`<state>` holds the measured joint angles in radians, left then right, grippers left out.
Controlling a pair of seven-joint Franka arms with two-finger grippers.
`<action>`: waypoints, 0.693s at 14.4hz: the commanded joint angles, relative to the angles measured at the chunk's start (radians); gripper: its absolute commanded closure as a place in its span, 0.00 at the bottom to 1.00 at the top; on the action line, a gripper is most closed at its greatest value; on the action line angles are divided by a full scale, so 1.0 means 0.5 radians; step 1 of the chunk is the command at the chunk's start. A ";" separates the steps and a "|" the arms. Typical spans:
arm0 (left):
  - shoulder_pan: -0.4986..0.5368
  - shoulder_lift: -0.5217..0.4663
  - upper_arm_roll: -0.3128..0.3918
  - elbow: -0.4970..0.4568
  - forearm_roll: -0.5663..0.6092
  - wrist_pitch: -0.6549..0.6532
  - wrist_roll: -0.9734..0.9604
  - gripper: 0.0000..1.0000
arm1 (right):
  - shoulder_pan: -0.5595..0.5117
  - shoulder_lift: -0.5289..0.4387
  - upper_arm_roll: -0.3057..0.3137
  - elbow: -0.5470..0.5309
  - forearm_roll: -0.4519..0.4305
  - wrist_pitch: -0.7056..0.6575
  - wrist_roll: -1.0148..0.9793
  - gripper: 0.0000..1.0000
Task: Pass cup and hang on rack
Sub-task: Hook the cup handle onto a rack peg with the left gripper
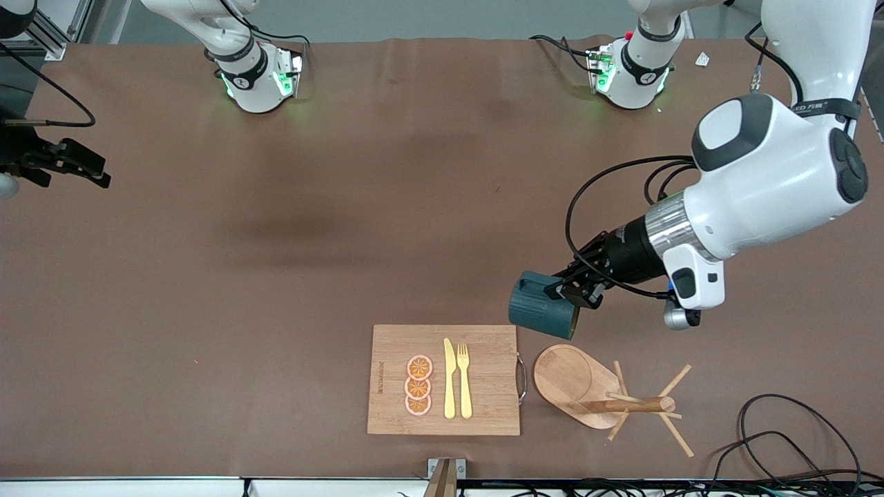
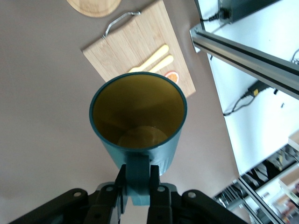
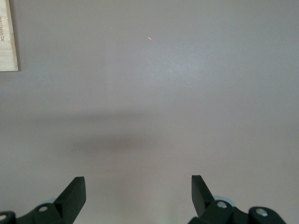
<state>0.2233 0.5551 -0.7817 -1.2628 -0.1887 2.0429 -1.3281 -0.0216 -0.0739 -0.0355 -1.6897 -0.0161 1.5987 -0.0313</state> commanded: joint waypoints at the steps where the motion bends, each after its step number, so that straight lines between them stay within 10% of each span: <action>1: 0.066 0.010 -0.029 0.004 -0.144 0.019 0.119 1.00 | -0.034 -0.067 0.019 -0.063 0.017 0.009 -0.036 0.00; 10: 0.256 0.144 -0.023 0.001 -0.656 0.013 0.618 1.00 | -0.034 -0.070 0.019 -0.060 0.014 -0.001 -0.039 0.00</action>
<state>0.3356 0.6013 -0.7802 -1.2644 -0.4663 2.0429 -1.0819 -0.0216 -0.0743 -0.0357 -1.6897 -0.0161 1.5978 -0.0320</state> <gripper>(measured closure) 0.789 0.000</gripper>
